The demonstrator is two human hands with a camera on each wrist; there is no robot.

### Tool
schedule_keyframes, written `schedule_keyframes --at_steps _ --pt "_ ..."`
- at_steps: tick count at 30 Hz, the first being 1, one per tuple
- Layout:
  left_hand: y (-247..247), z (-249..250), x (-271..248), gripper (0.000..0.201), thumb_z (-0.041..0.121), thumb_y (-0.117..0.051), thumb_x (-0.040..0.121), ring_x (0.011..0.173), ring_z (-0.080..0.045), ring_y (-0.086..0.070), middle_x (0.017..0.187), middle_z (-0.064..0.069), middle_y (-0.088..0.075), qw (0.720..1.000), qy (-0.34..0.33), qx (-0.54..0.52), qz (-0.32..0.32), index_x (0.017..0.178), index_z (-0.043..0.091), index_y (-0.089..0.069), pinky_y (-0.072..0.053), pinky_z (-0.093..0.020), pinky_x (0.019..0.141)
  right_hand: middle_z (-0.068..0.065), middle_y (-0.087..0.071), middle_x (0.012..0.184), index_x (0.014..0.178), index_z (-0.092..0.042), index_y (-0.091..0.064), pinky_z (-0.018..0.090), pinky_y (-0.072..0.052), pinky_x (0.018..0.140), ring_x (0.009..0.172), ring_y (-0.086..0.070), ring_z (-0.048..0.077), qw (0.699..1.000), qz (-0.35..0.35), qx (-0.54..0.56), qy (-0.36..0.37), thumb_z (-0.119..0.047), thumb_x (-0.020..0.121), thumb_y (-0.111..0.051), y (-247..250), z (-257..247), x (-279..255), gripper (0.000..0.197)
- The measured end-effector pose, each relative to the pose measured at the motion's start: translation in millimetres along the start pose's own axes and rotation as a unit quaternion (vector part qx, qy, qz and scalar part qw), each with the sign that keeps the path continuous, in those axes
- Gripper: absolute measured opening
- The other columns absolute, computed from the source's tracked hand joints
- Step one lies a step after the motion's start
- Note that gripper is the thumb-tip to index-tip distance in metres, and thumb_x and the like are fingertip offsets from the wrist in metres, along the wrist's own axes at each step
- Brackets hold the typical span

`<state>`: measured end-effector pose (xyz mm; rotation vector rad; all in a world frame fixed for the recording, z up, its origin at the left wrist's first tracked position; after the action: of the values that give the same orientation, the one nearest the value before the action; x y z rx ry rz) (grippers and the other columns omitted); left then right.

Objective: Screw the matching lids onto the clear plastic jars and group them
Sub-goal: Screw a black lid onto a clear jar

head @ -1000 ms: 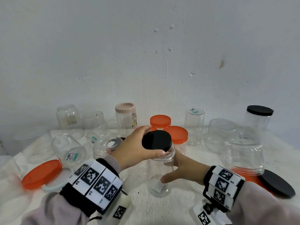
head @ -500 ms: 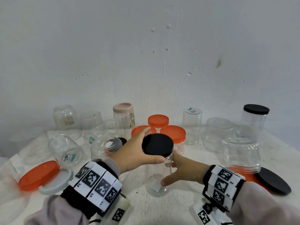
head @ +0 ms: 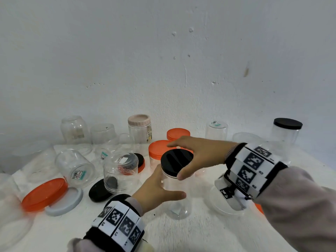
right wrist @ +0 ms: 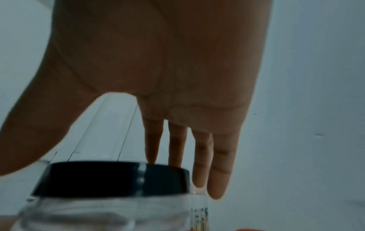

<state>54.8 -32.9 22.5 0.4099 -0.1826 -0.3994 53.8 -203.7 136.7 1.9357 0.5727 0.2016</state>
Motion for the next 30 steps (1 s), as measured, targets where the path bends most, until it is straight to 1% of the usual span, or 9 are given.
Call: schedule_keyframes --at_steps 2,4,8,10,13,17,22,26,30 --pt "-1 -2 0 0.089 0.031 -0.086 0.067 0.127 -0.003 -0.042 0.135 0.022 -0.045 1.0 0.004 -0.003 0.008 0.133 0.044 -0.027 -0.034 -0.025 0.104 -0.013 -0.038 0.134 0.144 -0.038 -0.03 0.037 -0.04 0.105 0.126 -0.039 0.012 0.997 -0.03 -0.078 -0.007 -0.052 0.071 -0.077 3 -13 6 0.088" --pt "-1 -3 0 0.09 0.033 -0.086 0.066 0.128 -0.005 -0.041 0.136 0.021 -0.044 1.0 0.006 -0.009 0.006 0.131 0.045 -0.025 -0.034 -0.025 0.104 -0.011 -0.038 0.131 0.142 -0.04 -0.031 0.04 -0.042 0.102 0.124 -0.039 0.015 0.99 -0.055 -0.126 -0.024 -0.053 0.07 -0.076 5 -22 10 0.086" --pt "-2 -5 0 0.088 0.03 -0.085 0.068 0.131 -0.007 -0.038 0.138 0.02 -0.042 1.0 0.007 -0.021 0.005 0.13 0.045 -0.024 -0.033 -0.025 0.104 -0.01 -0.039 0.131 0.144 -0.038 -0.031 0.035 -0.044 0.096 0.121 -0.041 0.015 0.979 -0.08 -0.181 -0.037 -0.05 0.073 -0.076 6 -32 16 0.085" --pt "-2 -5 0 0.087 0.029 -0.085 0.069 0.132 -0.007 -0.038 0.137 0.021 -0.041 1.0 0.006 -0.022 0.005 0.13 0.045 -0.024 -0.032 -0.025 0.106 -0.01 -0.04 0.134 0.144 -0.038 -0.032 0.037 -0.045 0.096 0.121 -0.042 0.015 0.976 -0.081 -0.199 -0.039 -0.049 0.072 -0.076 7 -34 18 0.085" --pt "-2 -6 0 0.089 0.03 -0.085 0.069 0.133 -0.007 -0.036 0.14 0.019 -0.04 1.0 0.007 -0.023 0.001 0.131 0.045 -0.022 -0.031 -0.028 0.108 -0.012 -0.043 0.134 0.141 -0.041 -0.035 0.041 -0.046 0.098 0.122 -0.045 0.017 0.974 -0.083 -0.205 -0.048 -0.049 0.069 -0.078 8 -36 20 0.084" --pt "-1 -8 1 0.094 0.033 -0.086 0.066 0.134 -0.008 -0.037 0.142 0.018 -0.041 1.0 0.008 -0.024 0.0 0.135 0.042 -0.024 -0.031 -0.032 0.112 -0.011 -0.043 0.135 0.137 -0.043 -0.038 0.043 -0.047 0.097 0.122 -0.045 0.019 0.971 -0.095 -0.217 -0.045 -0.046 0.069 -0.08 11 -39 20 0.08" --pt "-2 -8 1 0.094 0.039 -0.084 0.059 0.134 -0.008 -0.037 0.14 0.018 -0.042 0.999 0.011 -0.031 0.002 0.132 0.041 -0.026 -0.03 -0.029 0.109 -0.011 -0.041 0.137 0.136 -0.046 -0.038 0.044 -0.046 0.098 0.124 -0.043 0.019 0.966 -0.118 -0.23 -0.032 -0.04 0.07 -0.081 16 -40 19 0.079" --pt "-2 -8 1 0.092 0.037 -0.085 0.062 0.134 -0.008 -0.036 0.14 0.018 -0.041 0.999 0.007 -0.033 -0.001 0.132 0.042 -0.026 -0.03 -0.028 0.108 -0.014 -0.04 0.139 0.133 -0.053 -0.038 0.044 -0.045 0.099 0.123 -0.043 0.017 0.965 -0.134 -0.223 -0.029 -0.036 0.069 -0.081 20 -41 19 0.079" --pt "-2 -8 1 0.094 0.041 -0.084 0.059 0.133 -0.008 -0.037 0.14 0.018 -0.042 1.0 0.007 -0.028 0.002 0.132 0.042 -0.025 -0.03 -0.028 0.108 -0.015 -0.04 0.137 0.133 -0.052 -0.039 0.043 -0.045 0.099 0.123 -0.044 0.016 0.967 -0.126 -0.22 -0.027 -0.043 0.066 -0.082 19 -41 19 0.08"
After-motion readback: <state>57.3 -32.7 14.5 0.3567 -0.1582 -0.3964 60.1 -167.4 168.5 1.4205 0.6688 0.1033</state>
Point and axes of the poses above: each hand's wrist, its own x-axis towards the middle knuckle, its own y-axis out of the back of the hand, z = x × y, the point moved 1 cm from there along x, towards the middle knuckle
